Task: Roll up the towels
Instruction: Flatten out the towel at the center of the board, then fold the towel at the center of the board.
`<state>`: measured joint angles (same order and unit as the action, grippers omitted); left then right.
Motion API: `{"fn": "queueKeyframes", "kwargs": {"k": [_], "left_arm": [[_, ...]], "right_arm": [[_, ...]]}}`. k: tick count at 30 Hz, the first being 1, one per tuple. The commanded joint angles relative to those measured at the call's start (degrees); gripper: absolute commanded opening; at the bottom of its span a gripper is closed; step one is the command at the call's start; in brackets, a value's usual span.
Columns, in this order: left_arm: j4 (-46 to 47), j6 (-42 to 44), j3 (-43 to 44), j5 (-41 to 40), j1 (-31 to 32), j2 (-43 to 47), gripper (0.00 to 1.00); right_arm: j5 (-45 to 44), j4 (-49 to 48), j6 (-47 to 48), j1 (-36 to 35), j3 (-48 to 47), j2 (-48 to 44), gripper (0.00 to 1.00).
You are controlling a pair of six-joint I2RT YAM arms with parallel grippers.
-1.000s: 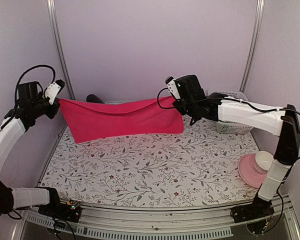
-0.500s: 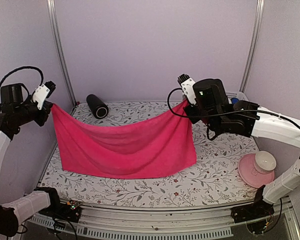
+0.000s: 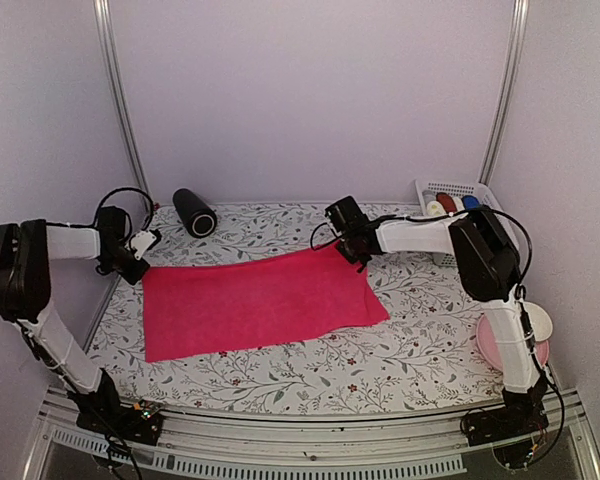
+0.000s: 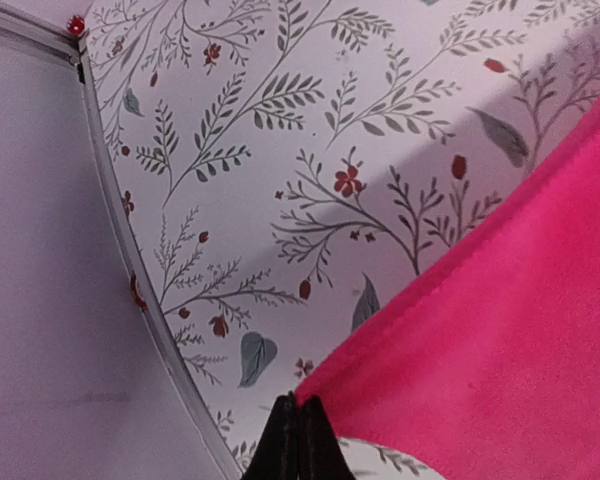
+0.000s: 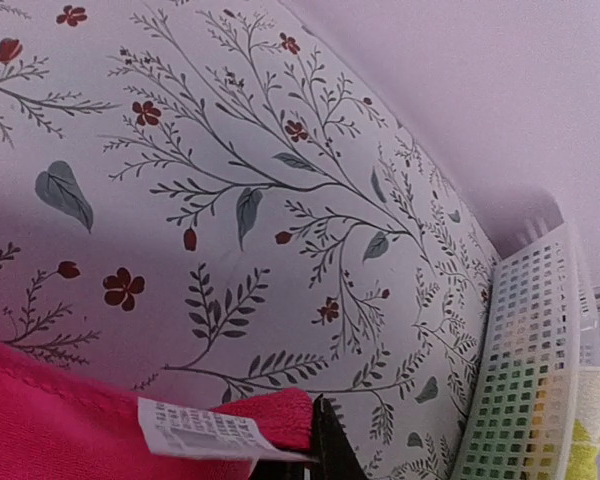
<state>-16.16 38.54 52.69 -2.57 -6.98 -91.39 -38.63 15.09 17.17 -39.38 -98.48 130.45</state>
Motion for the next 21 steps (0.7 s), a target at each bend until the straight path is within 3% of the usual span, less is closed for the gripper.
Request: {"fn": "queueKeyframes", "kwargs": {"k": [1, 5, 12, 17, 21], "left_arm": [[13.7, -1.2, 6.0, -7.5, -0.2, -9.6, 0.00], [19.3, -0.7, 9.5, -10.4, 1.0, -14.9, 0.00], [27.0, 2.8, 9.3, -16.6, 2.5, -17.0, 0.00], [26.8, 3.6, 7.3, -15.4, 2.5, -15.3, 0.00], [26.3, 5.5, 3.7, -11.6, 2.5, -11.1, 0.00]], "right_arm": [[3.6, -1.7, 2.7, 2.1, -10.2, 8.4, 0.02], [4.6, -3.5, 5.2, 3.3, -16.0, 13.3, 0.02], [7.9, -8.8, 8.4, 5.2, -15.5, 12.7, 0.02], [12.5, -8.2, 11.6, 5.4, -13.6, 11.2, 0.02], [17.1, -6.8, 13.9, 5.3, -6.6, 5.5, 0.02]]}}
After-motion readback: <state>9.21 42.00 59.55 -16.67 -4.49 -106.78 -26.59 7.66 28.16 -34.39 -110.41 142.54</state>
